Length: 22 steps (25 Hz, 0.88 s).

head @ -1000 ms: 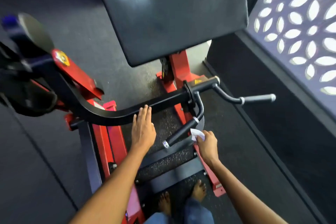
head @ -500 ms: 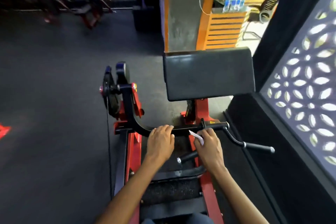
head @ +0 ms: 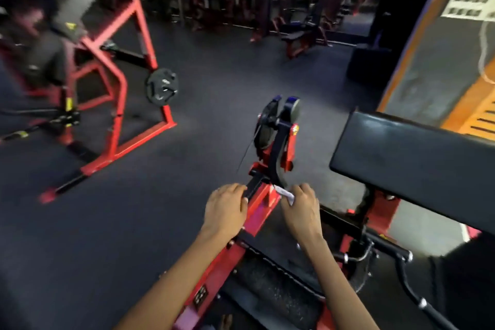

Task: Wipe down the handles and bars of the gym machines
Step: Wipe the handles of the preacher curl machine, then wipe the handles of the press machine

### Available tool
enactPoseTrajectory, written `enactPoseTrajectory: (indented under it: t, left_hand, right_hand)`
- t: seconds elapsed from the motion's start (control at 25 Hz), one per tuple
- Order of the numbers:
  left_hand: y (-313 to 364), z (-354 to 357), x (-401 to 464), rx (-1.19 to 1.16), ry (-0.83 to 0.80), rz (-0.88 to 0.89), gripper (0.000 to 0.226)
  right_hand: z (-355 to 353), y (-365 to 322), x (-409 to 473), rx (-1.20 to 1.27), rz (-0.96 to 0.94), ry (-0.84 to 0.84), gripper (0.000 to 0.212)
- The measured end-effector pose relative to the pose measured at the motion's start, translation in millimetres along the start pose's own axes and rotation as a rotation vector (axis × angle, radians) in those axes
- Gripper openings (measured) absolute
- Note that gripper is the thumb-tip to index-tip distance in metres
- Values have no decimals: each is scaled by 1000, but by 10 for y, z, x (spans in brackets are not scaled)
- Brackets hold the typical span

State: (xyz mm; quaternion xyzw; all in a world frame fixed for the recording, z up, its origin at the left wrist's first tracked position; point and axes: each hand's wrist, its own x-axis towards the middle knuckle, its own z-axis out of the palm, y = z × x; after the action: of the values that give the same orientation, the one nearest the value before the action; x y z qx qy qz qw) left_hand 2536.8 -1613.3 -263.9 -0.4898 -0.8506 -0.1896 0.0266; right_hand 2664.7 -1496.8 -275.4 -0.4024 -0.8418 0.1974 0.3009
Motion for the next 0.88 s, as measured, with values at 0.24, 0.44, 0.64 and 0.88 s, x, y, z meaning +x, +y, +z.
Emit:
enactPoseTrajectory:
  t: [0.24,0.44,0.64,0.88]
  left_hand:
    - [-607,-501,-897,68,84,-287,35]
    - [-1301,-943,-1494,92,121,-465,37]
    - [-2051,-1356,-1934,145,154,-577,39]
    - [-2718,-1595,-1934,165,150,-650,41]
  right_hand:
    - [385,-795,-413,121,-138,-246,9]
    - [743,-1570,-687,166,-209,-330,12]
    - [1184,-2505,-958,227,-311,-372,7]
    - [1613,-3254,-898,115,-427,-395,14]
